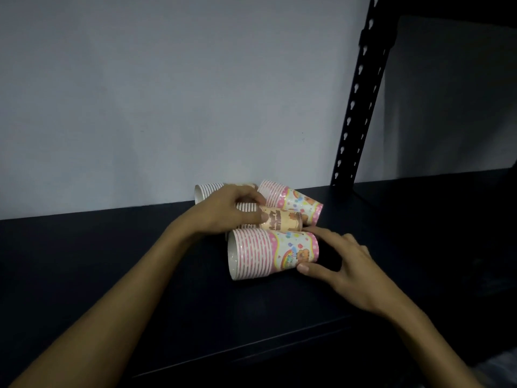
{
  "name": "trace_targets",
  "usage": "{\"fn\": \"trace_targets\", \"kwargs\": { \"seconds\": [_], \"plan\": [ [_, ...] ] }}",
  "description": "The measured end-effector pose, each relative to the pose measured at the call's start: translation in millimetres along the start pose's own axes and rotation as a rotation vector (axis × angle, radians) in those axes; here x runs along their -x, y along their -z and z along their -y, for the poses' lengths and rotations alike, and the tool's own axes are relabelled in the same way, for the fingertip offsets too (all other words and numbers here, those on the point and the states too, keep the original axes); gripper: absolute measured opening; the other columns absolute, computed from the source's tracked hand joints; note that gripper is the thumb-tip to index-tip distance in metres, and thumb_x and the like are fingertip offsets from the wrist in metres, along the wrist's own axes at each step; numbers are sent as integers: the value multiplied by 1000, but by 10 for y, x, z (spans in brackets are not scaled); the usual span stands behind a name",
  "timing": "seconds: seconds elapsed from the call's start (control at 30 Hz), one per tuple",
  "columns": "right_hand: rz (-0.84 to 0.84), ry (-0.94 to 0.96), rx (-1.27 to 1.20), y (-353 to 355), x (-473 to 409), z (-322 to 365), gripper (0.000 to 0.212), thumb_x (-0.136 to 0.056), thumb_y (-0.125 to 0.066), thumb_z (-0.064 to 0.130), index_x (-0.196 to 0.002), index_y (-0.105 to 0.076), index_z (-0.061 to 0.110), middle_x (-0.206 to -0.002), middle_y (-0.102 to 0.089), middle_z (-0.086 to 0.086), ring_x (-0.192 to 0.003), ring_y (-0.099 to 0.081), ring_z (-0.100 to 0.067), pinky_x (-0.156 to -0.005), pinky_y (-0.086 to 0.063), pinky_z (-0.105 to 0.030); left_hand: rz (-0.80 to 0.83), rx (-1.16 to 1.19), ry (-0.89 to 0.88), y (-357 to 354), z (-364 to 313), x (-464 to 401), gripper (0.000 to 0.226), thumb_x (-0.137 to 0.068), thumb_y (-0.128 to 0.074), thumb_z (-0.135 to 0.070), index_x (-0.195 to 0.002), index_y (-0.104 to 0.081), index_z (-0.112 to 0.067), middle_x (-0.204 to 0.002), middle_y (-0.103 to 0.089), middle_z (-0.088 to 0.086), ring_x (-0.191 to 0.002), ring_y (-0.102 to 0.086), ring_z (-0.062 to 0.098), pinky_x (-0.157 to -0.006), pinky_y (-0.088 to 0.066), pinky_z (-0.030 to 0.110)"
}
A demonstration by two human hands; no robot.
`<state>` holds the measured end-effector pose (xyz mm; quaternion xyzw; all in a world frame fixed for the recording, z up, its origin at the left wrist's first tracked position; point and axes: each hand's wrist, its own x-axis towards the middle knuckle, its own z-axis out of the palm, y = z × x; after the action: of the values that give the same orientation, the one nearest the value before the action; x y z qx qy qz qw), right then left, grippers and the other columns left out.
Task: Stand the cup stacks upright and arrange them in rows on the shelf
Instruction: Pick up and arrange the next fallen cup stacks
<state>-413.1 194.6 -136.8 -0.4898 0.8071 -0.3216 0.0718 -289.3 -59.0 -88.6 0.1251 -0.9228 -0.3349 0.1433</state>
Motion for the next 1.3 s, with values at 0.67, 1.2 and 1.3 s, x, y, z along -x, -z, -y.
{"fn": "trace_targets", "kwargs": {
  "seconds": [0.67, 1.2, 1.3],
  "plan": [
    [-402, -39, -1014, 303, -9, 148, 58, -81, -72, 9, -136, -60, 22, -119, -74, -7, -110, -71, -27, -91, -58, -41, -172, 353, 74, -383, -60, 279, 75, -68, -77, -60, -132, -60, -24, -129, -64, -12, -118, -58, -1, -98, -44, 16],
    [-311, 166, -795, 101, -97, 132, 55, -83, -72, 12, -134, -54, 7, -129, -69, -6, -124, -64, -19, -106, -50, -38, -20, 476, 31, -422, 110, 176, 104, -55, -97, -40, -142, -41, -29, -139, -59, -8, -122, -63, 12, -104, -51, 38],
    [-279, 174, -790, 101, -87, 108, 58, -82, -73, 12, -136, -53, 9, -131, -68, -2, -126, -62, -18, -105, -51, -33, 18, 483, 24, -399, 96, 183, 99, -59, -95, -33, -143, -41, -31, -138, -60, -9, -123, -61, 9, -106, -50, 36]
  ]
}}
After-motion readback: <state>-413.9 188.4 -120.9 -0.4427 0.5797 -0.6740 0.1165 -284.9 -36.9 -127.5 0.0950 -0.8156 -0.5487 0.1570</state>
